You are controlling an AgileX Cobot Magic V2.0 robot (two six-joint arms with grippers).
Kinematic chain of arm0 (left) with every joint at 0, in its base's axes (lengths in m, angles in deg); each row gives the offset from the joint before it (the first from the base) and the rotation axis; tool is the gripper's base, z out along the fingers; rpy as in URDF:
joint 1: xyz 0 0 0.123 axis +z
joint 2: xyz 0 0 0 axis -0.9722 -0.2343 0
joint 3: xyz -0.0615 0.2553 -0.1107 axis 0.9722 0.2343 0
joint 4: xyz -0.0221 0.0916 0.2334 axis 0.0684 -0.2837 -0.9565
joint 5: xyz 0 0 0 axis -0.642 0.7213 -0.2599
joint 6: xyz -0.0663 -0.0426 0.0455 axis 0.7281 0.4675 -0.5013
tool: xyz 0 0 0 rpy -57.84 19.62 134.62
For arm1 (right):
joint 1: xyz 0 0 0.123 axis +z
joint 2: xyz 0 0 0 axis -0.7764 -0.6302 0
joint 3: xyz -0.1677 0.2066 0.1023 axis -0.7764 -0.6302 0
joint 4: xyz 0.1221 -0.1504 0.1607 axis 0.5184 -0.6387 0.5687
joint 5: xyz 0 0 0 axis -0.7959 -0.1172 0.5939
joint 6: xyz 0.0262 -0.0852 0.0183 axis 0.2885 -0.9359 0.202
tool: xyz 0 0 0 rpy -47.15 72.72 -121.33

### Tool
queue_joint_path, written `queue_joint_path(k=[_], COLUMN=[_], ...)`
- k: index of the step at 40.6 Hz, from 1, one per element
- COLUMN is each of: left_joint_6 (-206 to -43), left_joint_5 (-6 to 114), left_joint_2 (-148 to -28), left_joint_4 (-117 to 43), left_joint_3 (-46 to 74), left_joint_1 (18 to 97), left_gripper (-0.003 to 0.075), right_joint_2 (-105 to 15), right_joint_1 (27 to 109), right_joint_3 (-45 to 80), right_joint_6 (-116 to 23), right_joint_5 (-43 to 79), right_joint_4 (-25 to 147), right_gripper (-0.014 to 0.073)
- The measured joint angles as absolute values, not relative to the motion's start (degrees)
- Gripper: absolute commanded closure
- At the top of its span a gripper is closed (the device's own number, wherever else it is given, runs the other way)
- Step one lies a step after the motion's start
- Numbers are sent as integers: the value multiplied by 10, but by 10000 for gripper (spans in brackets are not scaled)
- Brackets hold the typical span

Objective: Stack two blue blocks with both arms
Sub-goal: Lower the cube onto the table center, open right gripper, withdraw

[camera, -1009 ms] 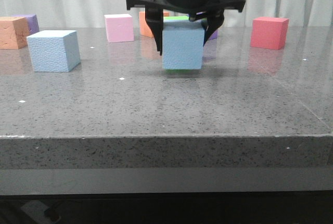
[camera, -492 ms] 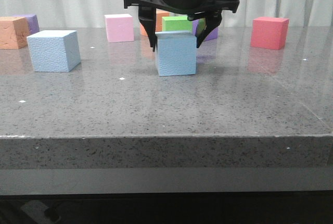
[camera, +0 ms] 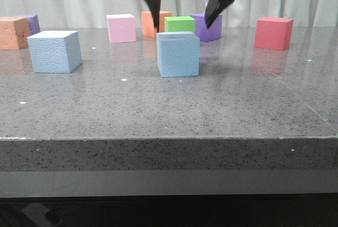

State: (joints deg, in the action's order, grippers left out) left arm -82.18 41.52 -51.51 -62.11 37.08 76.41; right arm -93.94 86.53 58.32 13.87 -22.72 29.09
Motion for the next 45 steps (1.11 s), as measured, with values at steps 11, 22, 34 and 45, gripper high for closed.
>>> queue_joint_path(k=[11,22,34,45], left_joint_6=[-822,-822,-822,-822], left_joint_5=[415,415,415,415], left_joint_2=[-515,-515,-515,-515], left_joint_4=[-621,-621,-621,-621], left_joint_3=[371,371,371,371], left_joint_1=[764,764,764,764], left_gripper=[357,357,357,357], right_joint_2=[-804,-618,-405,-276], right_joint_1=[787,761,761,760], right_joint_3=[555,388,209,115], right_joint_6=[-162,-295,-310,-310], right_joint_5=[-324,-302,-236,-216], right_joint_4=[452,522,494,485], right_gripper=[-22,-22,-22,-22])
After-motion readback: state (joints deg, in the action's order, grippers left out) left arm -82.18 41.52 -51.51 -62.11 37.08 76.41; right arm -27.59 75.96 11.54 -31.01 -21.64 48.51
